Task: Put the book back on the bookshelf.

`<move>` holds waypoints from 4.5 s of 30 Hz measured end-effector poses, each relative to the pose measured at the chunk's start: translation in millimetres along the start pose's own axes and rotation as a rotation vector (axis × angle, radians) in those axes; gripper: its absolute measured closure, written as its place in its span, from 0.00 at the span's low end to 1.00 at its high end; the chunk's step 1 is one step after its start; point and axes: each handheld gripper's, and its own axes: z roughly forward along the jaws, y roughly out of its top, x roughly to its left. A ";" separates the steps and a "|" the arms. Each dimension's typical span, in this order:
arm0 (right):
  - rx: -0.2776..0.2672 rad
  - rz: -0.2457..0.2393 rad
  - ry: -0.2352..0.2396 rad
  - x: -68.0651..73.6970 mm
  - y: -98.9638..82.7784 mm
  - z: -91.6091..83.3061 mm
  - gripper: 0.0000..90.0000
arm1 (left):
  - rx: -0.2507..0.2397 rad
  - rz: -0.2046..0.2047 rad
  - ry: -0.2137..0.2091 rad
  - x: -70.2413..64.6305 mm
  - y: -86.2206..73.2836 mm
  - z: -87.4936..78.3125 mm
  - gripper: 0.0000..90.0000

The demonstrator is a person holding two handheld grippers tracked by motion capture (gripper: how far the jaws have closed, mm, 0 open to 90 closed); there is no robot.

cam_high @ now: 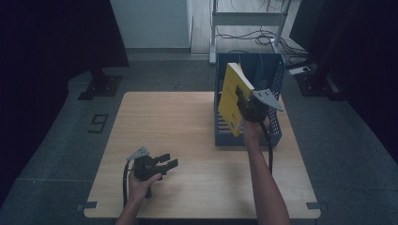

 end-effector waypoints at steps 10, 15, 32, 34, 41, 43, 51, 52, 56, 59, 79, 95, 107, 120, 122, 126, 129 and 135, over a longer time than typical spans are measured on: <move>0.006 0.004 -0.018 -2.6 -3.2 7.3 0.83 | 0.002 -0.009 -0.013 -0.6 -0.6 1.6 0.45; 0.008 0.008 -0.030 -5.0 -5.2 11.9 0.83 | 0.007 -0.009 -0.011 0.4 -1.1 2.3 0.45; 0.011 0.006 -0.058 -6.7 -5.3 31.0 0.83 | 0.004 -0.011 0.000 3.4 -1.2 0.0 0.45; 0.010 0.007 -0.060 -6.8 -6.3 34.1 0.83 | 0.002 -0.013 -0.001 3.8 -1.2 -0.3 0.45; 0.009 0.015 -0.071 -8.6 -12.8 44.0 0.83 | 0.005 -0.016 0.003 5.4 -1.7 -0.3 0.45; 0.010 0.014 -0.073 -8.8 -15.1 47.1 0.83 | 0.004 -0.018 0.003 6.0 -1.8 -0.2 0.45; 0.031 0.015 -0.087 -7.1 -25.9 58.2 0.83 | 0.004 -0.023 0.006 8.1 -2.2 -0.9 0.45; 0.032 0.016 -0.088 -6.3 -27.4 59.7 0.83 | 0.004 -0.023 0.006 8.2 -2.1 -1.0 0.45; 0.039 0.008 -0.092 -4.3 -31.1 63.3 0.83 | 0.001 -0.024 0.004 8.4 -1.9 -1.8 0.45; 0.038 0.008 -0.094 -3.1 -34.1 65.5 0.83 | 0.002 -0.022 0.004 8.6 -1.9 -1.8 0.45; 0.081 -0.027 -0.104 4.5 -62.0 74.3 0.83 | 0.001 -0.024 0.003 8.7 -2.0 -2.5 0.45; 0.117 -0.047 -0.109 1.6 -70.6 68.5 0.83 | -0.001 -0.022 0.003 7.3 -1.9 -3.0 0.45; 0.187 -0.060 -0.049 -2.1 -69.1 54.3 0.80 | 0.002 -0.015 -0.001 4.8 -1.9 -2.4 0.45; 0.242 -0.063 0.019 -1.3 -51.3 61.4 0.72 | 0.003 -0.014 -0.001 4.7 -1.9 -2.5 0.45; 0.243 -0.056 0.020 -1.5 -48.3 63.1 0.72 | 0.001 -0.017 -0.003 4.6 -1.8 -2.8 0.45; 0.273 -0.046 0.018 -1.9 -44.5 66.3 0.75 | 0.001 -0.016 -0.001 4.9 -1.7 -2.8 0.45; 0.281 -0.038 0.017 -2.2 -45.0 67.0 0.76 | 0.002 -0.017 -0.001 5.0 -1.7 -2.8 0.45; 0.289 -0.064 0.000 -0.2 -44.6 66.9 0.79 | 0.004 -0.014 -0.003 4.1 -2.1 -1.5 0.45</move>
